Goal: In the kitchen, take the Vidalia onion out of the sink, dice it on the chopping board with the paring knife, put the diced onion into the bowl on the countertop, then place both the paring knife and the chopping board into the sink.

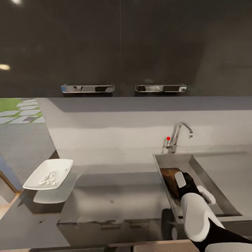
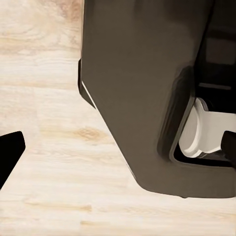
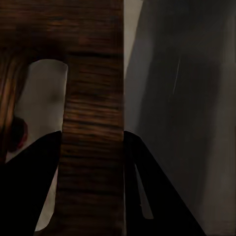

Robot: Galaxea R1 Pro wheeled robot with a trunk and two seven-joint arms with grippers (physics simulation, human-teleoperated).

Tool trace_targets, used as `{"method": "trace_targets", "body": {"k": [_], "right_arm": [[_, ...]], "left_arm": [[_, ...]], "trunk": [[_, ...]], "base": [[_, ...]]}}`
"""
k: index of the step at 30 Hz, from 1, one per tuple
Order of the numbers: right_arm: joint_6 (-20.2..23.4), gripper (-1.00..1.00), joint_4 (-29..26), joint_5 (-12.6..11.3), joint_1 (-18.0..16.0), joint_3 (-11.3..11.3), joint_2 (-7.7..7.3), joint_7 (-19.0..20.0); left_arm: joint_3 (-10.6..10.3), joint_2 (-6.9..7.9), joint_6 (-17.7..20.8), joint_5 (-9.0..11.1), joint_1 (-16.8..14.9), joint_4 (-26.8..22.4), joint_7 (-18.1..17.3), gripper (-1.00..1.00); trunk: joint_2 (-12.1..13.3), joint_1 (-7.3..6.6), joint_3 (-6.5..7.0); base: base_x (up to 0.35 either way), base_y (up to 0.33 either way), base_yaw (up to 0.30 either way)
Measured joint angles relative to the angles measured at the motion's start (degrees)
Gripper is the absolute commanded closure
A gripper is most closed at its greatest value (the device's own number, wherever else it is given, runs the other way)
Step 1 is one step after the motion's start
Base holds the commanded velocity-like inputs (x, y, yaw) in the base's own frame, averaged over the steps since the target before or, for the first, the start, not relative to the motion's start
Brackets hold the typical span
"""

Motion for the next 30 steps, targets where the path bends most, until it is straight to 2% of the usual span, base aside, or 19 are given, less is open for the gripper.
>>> {"method": "trace_targets", "body": {"k": [2,5,9,16,17,30], "right_arm": [[-0.07,1.0,0.41,0.28,-0.03,-1.46,-0.13,0.66],[-0.06,1.0,0.61,0.58,-0.04,-2.3,-0.75,1.18],[-0.32,1.0,0.68,0.37,-0.09,-2.4,-1.35,1.5],[-0.45,1.0,0.56,0.46,-0.13,-2.33,-1.4,1.64],[-0.42,-1.0,0.53,0.47,-0.12,-2.34,-1.39,1.65],[-0.31,-1.0,-0.22,0.11,-0.06,-2.43,-1.2,1.13]], "left_arm": [[0.0,0.01,0.0,0.0,0.0,0.03,0.0,-1.0],[0.0,0.01,0.0,0.0,0.01,0.01,0.0,-1.0],[-0.02,0.01,0.0,0.01,0.0,0.04,0.0,-1.0],[-0.03,0.01,-0.01,0.01,-0.01,0.07,0.0,-1.0],[-0.03,0.01,-0.01,0.01,-0.01,0.09,0.0,-1.0],[-0.01,0.07,0.0,0.0,0.0,0.04,0.0,-1.0]], "trunk": [[-0.01,0.0,-0.18],[-0.01,0.0,-0.45],[-0.03,-0.01,-0.8],[-0.06,-0.02,-1.14],[-0.06,-0.02,-1.15],[-0.02,0.0,-1.18]], "base": [[0.0,0.0,0.0],[0.0,0.0,0.0],[0.0,0.0,0.0],[0.0,0.0,0.0],[0.0,0.0,0.0],[0.0,0.0,0.0]]}}
